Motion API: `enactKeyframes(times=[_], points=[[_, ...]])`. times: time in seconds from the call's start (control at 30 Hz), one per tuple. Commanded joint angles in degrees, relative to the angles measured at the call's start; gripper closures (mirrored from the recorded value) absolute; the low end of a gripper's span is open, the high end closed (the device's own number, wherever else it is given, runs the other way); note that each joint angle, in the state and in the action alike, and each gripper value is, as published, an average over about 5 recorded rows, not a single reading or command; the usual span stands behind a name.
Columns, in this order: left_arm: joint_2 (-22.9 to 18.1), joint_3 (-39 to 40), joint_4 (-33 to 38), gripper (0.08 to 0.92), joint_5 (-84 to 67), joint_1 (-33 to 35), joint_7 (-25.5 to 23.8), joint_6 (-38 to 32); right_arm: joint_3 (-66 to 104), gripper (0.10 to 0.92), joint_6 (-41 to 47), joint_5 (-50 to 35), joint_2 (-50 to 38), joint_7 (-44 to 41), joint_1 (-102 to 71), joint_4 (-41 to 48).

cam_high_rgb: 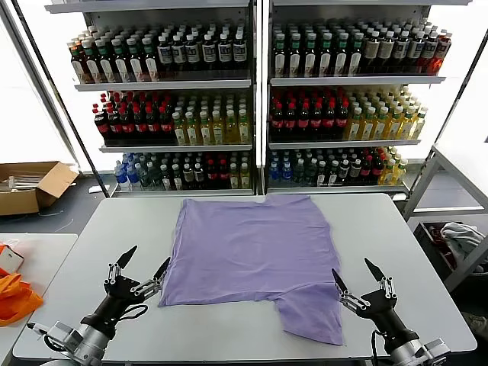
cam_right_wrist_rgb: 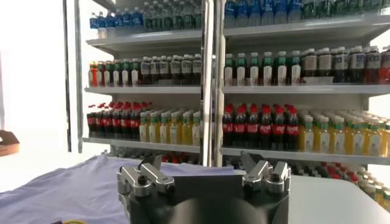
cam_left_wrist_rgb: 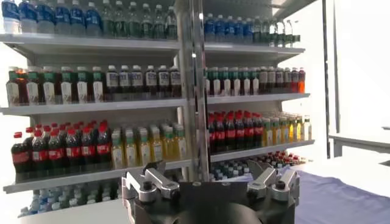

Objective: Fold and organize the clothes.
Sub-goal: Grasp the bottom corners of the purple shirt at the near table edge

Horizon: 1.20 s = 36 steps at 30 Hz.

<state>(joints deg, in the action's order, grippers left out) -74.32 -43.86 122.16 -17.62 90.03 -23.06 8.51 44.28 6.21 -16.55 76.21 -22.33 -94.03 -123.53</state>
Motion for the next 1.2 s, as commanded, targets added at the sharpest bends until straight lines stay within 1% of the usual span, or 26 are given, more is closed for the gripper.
enactKeyframes(times=[0.03, 0.17, 0.3, 0.43, 0.6, 0.67, 0.87, 1.07, 1.17, 1.2], points=[[6.44, 5.52, 0.32, 0.177, 1.60, 2.71, 6.23, 9.66, -3.89, 0.203, 7.97, -1.36, -7.32, 6.70, -3.67, -3.21], [9.34, 5.82, 0.14, 0.177, 0.92, 3.51, 7.49, 12.83, -5.01, 0.203, 12.14, -0.91, -8.68, 10.12, -7.41, -5.28], [10.54, 5.97, -0.47, 0.177, -0.08, 2.97, 8.15, 15.23, -5.63, 0.203, 14.70, -0.04, -9.09, 13.07, -10.01, -6.25], [10.22, 6.87, -1.62, 0.177, -0.24, 1.84, 9.35, 17.36, -6.06, 0.203, 16.98, -0.12, -8.83, 15.71, -10.37, -6.62], [9.25, 8.23, -1.21, 0.177, -0.08, 1.56, 12.73, 21.94, -7.23, 0.203, 22.29, -2.42, -7.22, 21.64, -11.23, -8.21], [8.91, 8.60, -1.33, 0.177, -0.04, 1.20, 13.61, 23.02, -7.96, 0.203, 22.91, -2.67, -6.83, 22.62, -11.37, -8.18], [8.22, 9.51, -2.80, 0.177, -0.16, -0.17, 14.65, 23.90, -10.14, 0.203, 24.25, -3.08, -6.16, 23.89, -10.93, -7.60], [7.83, 9.61, -4.12, 0.177, -1.31, -0.65, 15.40, 24.41, -13.41, 0.203, 26.89, -3.56, -4.77, 28.23, -10.35, -7.56], [7.44, 9.61, -5.29, 0.177, -1.70, -1.12, 15.81, 24.24, -14.37, 0.237, 26.92, -2.95, -4.49, 29.76, -9.85, -6.23], [7.25, 9.64, -5.68, 0.177, -1.76, -1.29, 15.96, 23.85, -14.59, 0.261, 26.92, -2.80, -4.49, 30.27, -9.65, -5.75]])
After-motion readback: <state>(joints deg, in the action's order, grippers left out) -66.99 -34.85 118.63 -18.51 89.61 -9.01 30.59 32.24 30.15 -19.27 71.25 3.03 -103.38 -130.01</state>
